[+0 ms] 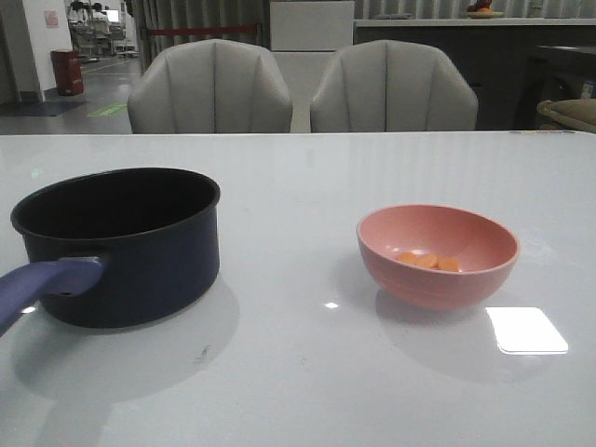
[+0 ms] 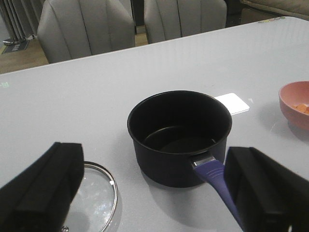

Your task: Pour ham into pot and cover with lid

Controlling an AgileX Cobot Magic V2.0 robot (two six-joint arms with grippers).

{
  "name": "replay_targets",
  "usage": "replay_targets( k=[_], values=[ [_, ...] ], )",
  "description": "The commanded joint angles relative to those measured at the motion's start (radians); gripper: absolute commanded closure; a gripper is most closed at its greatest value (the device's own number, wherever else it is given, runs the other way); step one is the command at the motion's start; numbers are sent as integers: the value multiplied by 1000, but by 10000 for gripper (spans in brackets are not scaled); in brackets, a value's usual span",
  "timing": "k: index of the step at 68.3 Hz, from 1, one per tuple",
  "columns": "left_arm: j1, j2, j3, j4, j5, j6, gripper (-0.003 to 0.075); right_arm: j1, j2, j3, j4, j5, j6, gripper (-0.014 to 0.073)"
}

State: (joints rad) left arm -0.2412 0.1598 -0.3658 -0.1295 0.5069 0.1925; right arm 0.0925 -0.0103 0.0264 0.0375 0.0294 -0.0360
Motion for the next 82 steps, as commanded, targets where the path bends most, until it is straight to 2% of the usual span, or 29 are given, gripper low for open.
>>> replay_targets(
  k=[1,9,14,20,27,31,53,69,73,82],
  values=[
    [-6,10,-23,-6,-85,-3,94,-4,-19,-5,-6,-92,-1,440],
    [-6,10,-17,-6,-79,-3,94,-4,-19,-8,-6,-185,-1,440],
    [-6,10,-17,-6,-81,-3,94,-4,-13,-38,-2,-158,3,440],
    [-6,10,-17,-6,-86,-3,94,-4,35,-121,-1,-29,18,440],
    [-6,10,-17,-6,-97,-3,94,-4,143,-245,-1,187,18,440],
    [-6,10,-17,-6,-97,-3,94,-4,198,-289,-1,239,18,440],
    [-6,10,-16,-15,-97,-3,94,-4,307,-320,24,189,31,432],
    [-6,10,-16,-16,-97,-3,94,58,597,-436,37,201,30,188],
    [-6,10,-16,-16,-97,-3,94,80,689,-473,57,197,30,155],
    [-6,10,-16,-16,-97,-3,95,116,874,-547,127,179,30,141]
  ],
)
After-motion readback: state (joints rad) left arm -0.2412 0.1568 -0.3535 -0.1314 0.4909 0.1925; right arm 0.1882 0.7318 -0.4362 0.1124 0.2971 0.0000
